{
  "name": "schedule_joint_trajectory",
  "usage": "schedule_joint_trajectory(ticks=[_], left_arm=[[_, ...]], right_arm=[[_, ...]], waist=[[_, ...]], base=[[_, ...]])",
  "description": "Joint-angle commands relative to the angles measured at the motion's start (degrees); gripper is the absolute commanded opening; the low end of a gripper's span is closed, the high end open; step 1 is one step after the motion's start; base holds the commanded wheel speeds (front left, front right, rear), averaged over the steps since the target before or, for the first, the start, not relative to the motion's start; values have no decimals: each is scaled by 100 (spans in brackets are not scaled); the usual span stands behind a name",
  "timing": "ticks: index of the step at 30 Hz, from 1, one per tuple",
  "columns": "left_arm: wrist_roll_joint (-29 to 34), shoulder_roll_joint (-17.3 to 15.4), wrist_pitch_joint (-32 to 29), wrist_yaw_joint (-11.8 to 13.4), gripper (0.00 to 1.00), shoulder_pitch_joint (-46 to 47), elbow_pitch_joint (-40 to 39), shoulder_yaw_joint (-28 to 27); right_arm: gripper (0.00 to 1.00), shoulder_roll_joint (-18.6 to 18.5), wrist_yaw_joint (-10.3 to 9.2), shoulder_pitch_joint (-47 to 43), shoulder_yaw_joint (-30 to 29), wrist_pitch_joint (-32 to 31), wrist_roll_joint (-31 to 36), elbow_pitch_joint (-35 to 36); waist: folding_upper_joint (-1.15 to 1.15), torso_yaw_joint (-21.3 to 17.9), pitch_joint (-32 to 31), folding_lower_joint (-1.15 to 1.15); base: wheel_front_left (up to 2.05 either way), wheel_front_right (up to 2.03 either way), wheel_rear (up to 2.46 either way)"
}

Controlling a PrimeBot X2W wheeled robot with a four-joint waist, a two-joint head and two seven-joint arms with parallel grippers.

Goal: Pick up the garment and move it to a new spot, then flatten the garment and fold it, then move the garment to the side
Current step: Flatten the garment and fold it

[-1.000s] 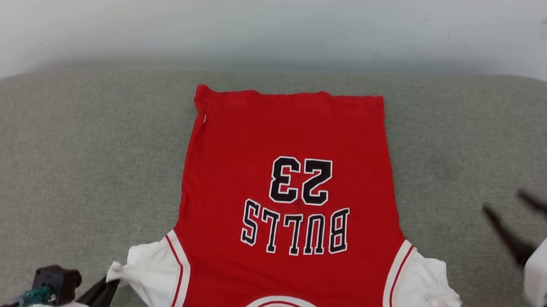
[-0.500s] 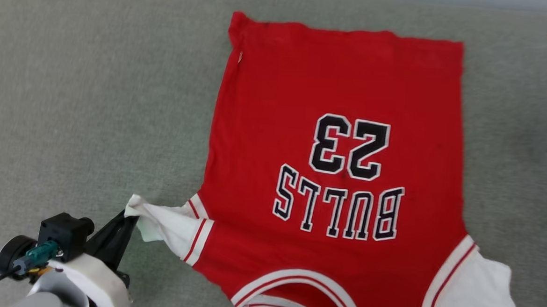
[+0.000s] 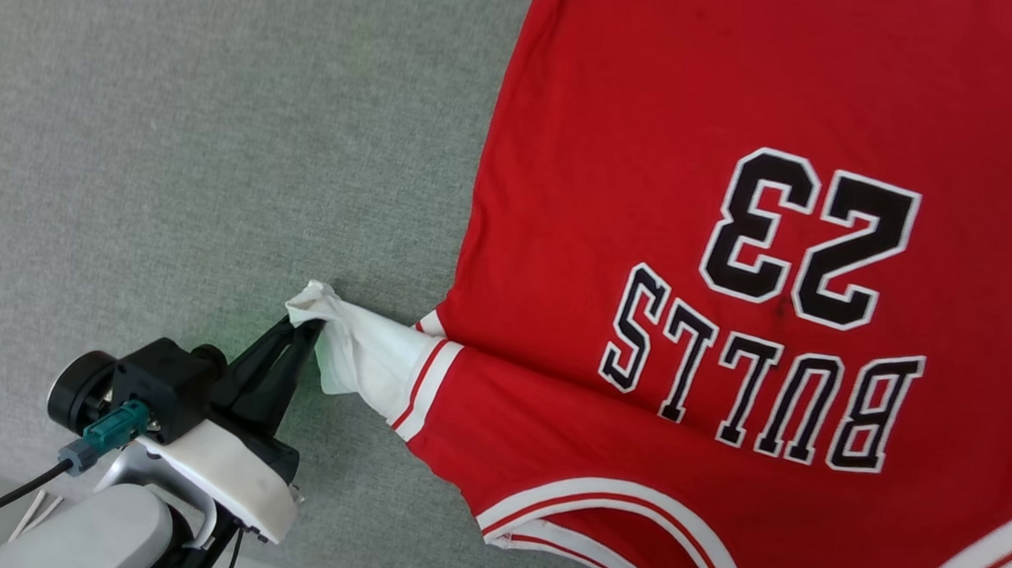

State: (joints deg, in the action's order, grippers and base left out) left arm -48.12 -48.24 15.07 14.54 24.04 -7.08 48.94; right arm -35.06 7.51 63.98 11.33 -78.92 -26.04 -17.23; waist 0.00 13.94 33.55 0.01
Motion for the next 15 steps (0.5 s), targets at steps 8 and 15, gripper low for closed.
schedule_joint_trajectory(ticks=[8, 15], left_arm=[[300, 169, -7, -73, 0, 229, 36, 21], [282, 96, 4, 102, 0, 19, 5, -3]], right_arm=[[35, 330, -4, -707, -21, 232, 226, -301], [0, 83, -4, -361, 167, 749, -39, -23]], waist=[[0, 292, 536, -1], [0, 39, -55, -1]], base=[[0, 0, 0], [0, 0, 0]])
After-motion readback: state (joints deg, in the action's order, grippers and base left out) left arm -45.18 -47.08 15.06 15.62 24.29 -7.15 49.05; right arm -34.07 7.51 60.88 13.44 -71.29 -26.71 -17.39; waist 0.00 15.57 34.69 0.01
